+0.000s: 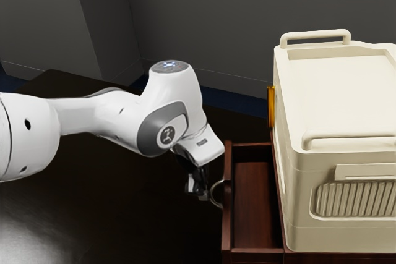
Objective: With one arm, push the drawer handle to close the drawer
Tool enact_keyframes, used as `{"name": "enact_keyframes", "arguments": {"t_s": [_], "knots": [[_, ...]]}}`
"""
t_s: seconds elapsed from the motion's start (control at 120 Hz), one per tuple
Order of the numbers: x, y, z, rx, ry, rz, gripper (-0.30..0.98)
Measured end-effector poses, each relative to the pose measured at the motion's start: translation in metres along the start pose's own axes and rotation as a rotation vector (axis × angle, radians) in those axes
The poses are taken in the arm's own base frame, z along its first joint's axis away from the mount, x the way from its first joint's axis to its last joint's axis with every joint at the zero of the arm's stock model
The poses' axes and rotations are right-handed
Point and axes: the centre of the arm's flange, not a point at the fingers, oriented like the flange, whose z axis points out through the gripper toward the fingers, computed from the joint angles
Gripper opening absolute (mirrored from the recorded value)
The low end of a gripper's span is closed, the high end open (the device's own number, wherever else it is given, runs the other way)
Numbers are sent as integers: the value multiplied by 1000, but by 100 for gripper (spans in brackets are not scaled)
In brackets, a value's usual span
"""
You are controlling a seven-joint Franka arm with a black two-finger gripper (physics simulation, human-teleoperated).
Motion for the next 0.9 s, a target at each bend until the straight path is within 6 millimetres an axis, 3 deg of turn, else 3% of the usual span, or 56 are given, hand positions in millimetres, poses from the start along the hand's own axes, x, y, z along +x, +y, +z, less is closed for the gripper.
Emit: {"name": "enact_keyframes", "arguments": {"t_s": [0.192,0.567,0.9], "knots": [[17,-1,-3,6,14,24,-10],[22,-16,5,3,10,16,-10],[54,-16,10,12,28,52,-10]]}}
